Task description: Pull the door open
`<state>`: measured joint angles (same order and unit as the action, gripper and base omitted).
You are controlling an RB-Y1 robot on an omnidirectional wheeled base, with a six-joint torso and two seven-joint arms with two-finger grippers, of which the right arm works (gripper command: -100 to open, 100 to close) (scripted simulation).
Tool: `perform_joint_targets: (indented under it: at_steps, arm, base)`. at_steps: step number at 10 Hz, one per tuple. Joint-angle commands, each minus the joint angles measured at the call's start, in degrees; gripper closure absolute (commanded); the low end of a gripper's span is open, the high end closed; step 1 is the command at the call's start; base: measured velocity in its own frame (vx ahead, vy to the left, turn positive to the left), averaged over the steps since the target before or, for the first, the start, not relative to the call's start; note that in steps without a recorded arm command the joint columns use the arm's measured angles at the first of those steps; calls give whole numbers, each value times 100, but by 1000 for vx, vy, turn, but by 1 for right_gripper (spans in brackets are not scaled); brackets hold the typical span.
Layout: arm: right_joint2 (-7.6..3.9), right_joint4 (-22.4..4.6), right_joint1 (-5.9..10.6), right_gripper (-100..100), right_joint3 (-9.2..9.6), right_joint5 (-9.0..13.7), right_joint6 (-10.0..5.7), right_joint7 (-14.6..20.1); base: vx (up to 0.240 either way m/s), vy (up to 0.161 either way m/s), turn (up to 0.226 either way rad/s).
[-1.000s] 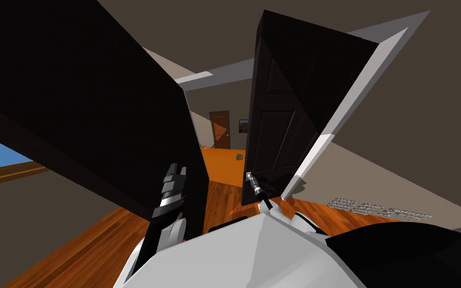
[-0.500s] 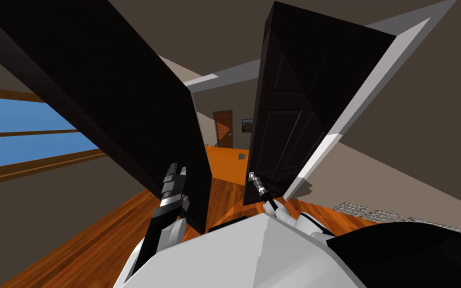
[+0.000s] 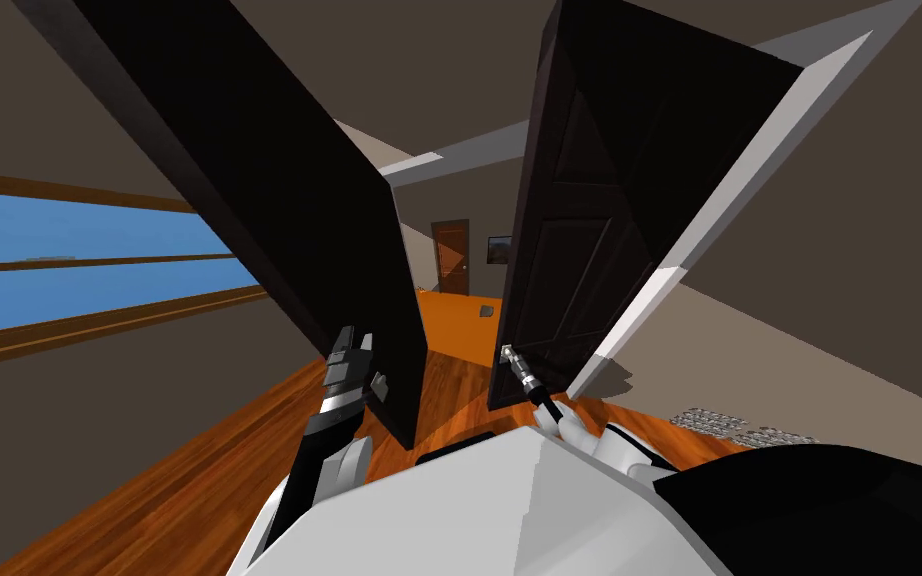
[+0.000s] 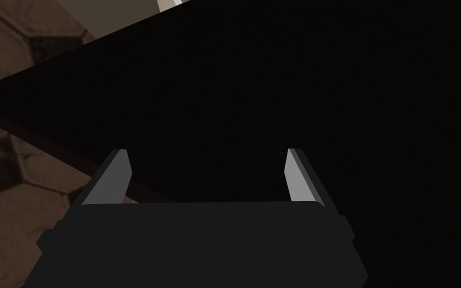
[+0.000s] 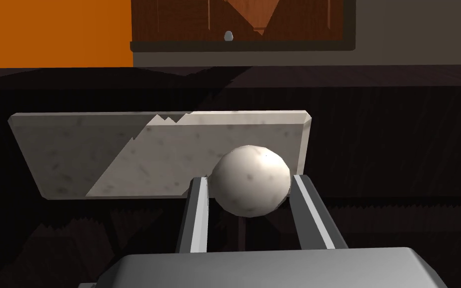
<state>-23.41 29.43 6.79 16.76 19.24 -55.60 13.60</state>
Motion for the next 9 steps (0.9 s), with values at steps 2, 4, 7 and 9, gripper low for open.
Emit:
perform_joint_targets:
  at_steps: [2, 4, 7, 9]
  arm:
    - [-99, 42, -121, 100, 226, -69, -165, 170]
    - [-177, 58, -172, 100, 345, -101, -266, 273]
    - [-280, 151, -265, 100, 433, -118, -275, 338]
    - [-418, 170, -422, 100, 617, -99, -511, 448]
  base:
    - [-203, -69, 80]
    - [-213, -50, 57]
    - [-148, -59, 56]
    - [-151, -77, 158]
